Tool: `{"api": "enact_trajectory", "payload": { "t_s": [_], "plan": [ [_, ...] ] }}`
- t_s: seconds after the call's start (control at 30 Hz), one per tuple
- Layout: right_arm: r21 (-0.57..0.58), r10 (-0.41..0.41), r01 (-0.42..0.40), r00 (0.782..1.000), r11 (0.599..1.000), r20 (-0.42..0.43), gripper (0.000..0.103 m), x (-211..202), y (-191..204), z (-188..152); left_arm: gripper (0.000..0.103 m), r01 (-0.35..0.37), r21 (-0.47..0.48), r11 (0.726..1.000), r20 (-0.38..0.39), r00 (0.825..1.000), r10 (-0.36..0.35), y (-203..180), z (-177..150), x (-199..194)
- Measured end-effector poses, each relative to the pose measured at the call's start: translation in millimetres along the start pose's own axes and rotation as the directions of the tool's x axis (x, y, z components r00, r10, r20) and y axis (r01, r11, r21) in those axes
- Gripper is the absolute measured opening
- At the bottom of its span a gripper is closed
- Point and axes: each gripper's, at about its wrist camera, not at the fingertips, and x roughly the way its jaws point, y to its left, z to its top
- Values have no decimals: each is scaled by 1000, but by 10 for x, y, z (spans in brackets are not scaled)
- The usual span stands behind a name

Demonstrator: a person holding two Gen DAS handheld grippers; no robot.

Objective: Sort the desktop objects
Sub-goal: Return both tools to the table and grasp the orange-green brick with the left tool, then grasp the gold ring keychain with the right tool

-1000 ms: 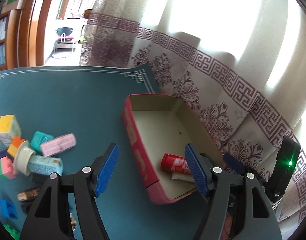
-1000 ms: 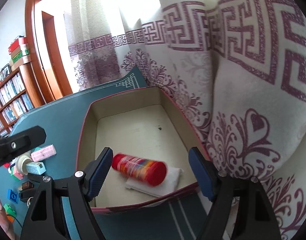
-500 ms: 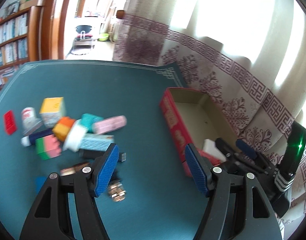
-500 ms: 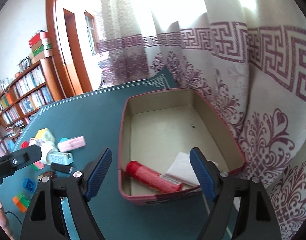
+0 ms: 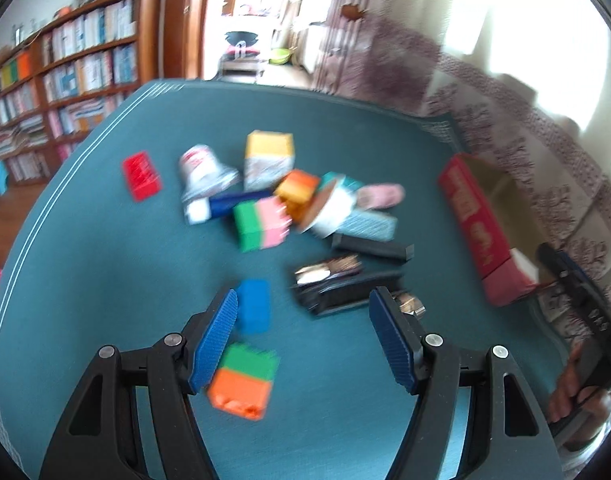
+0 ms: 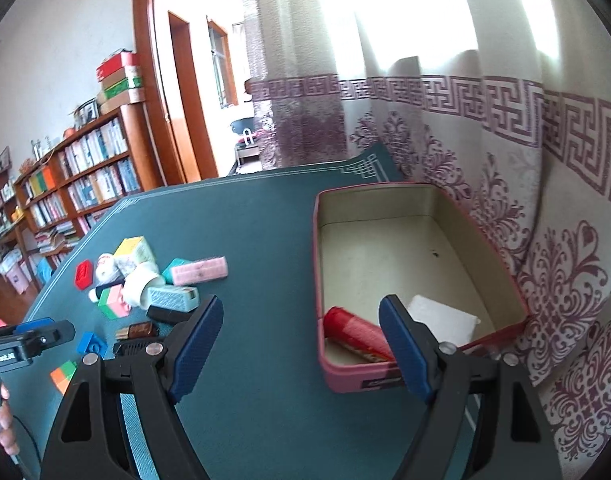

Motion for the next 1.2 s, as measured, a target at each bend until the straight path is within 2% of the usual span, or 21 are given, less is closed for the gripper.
{"api": "enact_trajectory", "payload": {
  "t_s": [0.23, 0.5, 0.83, 0.87, 0.93, 0.97, 1.0, 1.1, 1.2],
  "plan": [
    [-15, 51, -51, 998, 999, -41, 83, 31, 150, -97, 72, -45, -1, 999, -60, 997, 45, 286, -227, 76],
    [-43, 204, -211, 971, 977, -125, 83, 103, 431, -246, 72, -50, 19, 999, -126, 991, 52, 352, -417, 238],
    [-67, 238, -256, 949, 964, -207, 84, 247, 643, -433, 71, -48, 66, 997, -83, 995, 54, 360, -451, 263],
    [-65, 241, -259, 947, 964, -212, 84, 250, 642, -445, 67, -45, 71, 996, -81, 995, 51, 354, -461, 266],
    [-64, 257, -278, 940, 958, -226, 84, 276, 656, -457, 52, -45, 84, 995, -77, 996, 51, 343, -468, 267],
    [-61, 273, -294, 933, 954, -235, 84, 282, 666, -465, 39, -43, 90, 995, -77, 996, 50, 341, -470, 276],
    [-53, 298, -320, 921, 946, -250, 84, 301, 678, -479, 35, -39, 94, 995, -77, 996, 47, 342, -473, 278],
    [-54, 323, -350, 906, 935, -275, 84, 311, 735, -523, 34, -40, 108, 993, -64, 997, 48, 320, -486, 264],
    [-75, 319, -353, 904, 933, -284, 84, 310, 793, -546, 34, -32, 115, 993, -49, 998, 38, 304, -491, 243]
  ]
}}
